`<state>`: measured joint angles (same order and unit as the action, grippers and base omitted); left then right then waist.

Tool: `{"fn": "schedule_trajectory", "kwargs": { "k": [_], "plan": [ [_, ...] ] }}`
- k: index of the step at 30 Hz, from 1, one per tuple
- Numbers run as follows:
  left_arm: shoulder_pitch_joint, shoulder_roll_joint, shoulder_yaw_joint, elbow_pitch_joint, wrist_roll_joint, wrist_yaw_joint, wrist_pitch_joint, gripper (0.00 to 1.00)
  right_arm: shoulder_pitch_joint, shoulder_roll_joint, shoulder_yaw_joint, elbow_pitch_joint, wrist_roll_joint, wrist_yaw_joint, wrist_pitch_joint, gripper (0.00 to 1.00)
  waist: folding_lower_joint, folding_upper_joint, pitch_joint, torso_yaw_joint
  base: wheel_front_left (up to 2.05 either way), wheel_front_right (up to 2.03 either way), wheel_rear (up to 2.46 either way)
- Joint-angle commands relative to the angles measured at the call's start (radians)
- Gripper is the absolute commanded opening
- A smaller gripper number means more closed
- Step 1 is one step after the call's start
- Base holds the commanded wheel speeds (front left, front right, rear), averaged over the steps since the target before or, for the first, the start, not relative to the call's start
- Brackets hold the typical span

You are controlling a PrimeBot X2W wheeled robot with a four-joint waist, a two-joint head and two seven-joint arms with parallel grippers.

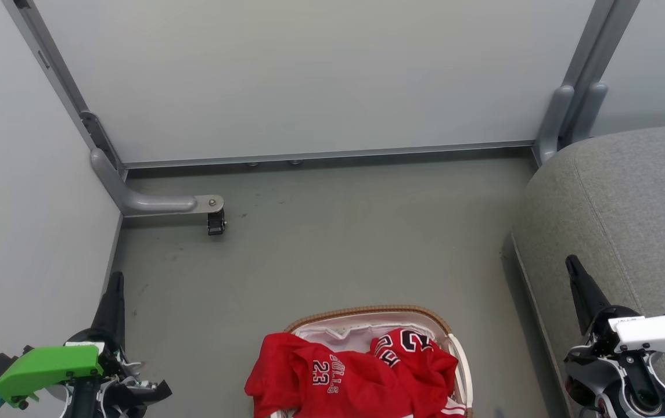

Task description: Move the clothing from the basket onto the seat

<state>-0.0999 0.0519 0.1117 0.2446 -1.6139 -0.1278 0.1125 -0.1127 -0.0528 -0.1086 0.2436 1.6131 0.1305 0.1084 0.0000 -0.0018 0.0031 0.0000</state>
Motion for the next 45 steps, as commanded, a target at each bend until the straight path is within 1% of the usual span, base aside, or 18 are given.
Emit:
{"fn": "schedule_trajectory", "kwargs": {
  "k": [1,7,8,14,17,25,26,31,37,45],
  "plan": [
    [-0.016,-0.001,0.003,-0.001,0.008,-0.005,0.001,0.0,0.01,-0.001,-0.003,0.002,-0.003,0.0,0.004,0.0,0.0,0.0018,0.0,0.0,0.0,0.0,0.0],
    [-0.016,-0.001,0.003,-0.001,0.009,-0.005,0.001,0.0,0.01,-0.001,-0.004,0.002,-0.004,0.0,0.004,0.0,0.0,0.0018,0.0,0.0,0.0,0.0,0.0],
    [0.0,0.0,0.0,0.0,0.0,0.0,0.0,1.0,0.0,0.0,0.0,0.0,0.0,0.0,0.001,1.0,0.0,0.0,0.0,0.0,0.0,0.0,0.0],
    [0.001,-0.001,-0.005,0.021,0.01,0.0,-0.017,1.0,-0.002,-0.002,0.009,0.009,-0.018,0.0,-0.014,1.0,0.0,0.0001,0.001,0.0,0.0,0.0,0.0],
    [-0.005,0.008,-0.021,0.03,0.048,0.0,-0.035,1.0,-0.007,-0.018,0.029,0.012,-0.055,0.0,-0.034,1.0,0.0,0.0001,0.003,0.0,0.0,0.0,0.0],
    [-0.021,0.013,-0.03,0.037,0.212,0.0,-0.073,1.0,-0.025,-0.034,0.039,0.008,-0.213,0.0,-0.072,1.0,0.0,0.0002,0.007,0.001,0.0,0.0,0.0],
    [-0.022,0.014,-0.033,0.037,0.258,0.0,-0.082,1.0,-0.028,-0.035,0.041,0.004,-0.26,0.0,-0.081,1.0,0.0,0.0003,0.008,0.001,0.0,0.0,0.0],
    [-0.026,0.02,-0.046,0.039,0.378,-0.001,-0.104,1.0,-0.036,-0.039,0.05,0.001,-0.371,0.0,-0.103,1.0,0.0,0.0003,0.012,0.002,0.0,0.0,0.0],
    [-0.026,0.024,-0.066,0.051,0.508,-0.001,-0.128,1.0,-0.042,-0.044,0.067,0.003,-0.48,0.0,-0.126,1.0,0.0,0.0004,0.015,0.002,0.0,0.0,0.0],
    [-0.029,0.029,-0.084,0.076,0.653,-0.001,-0.158,1.0,-0.049,-0.057,0.087,0.024,-0.614,0.0,-0.156,1.0,0.0,0.0005,0.018,0.003,0.0,0.0,0.0]
  ]
}}
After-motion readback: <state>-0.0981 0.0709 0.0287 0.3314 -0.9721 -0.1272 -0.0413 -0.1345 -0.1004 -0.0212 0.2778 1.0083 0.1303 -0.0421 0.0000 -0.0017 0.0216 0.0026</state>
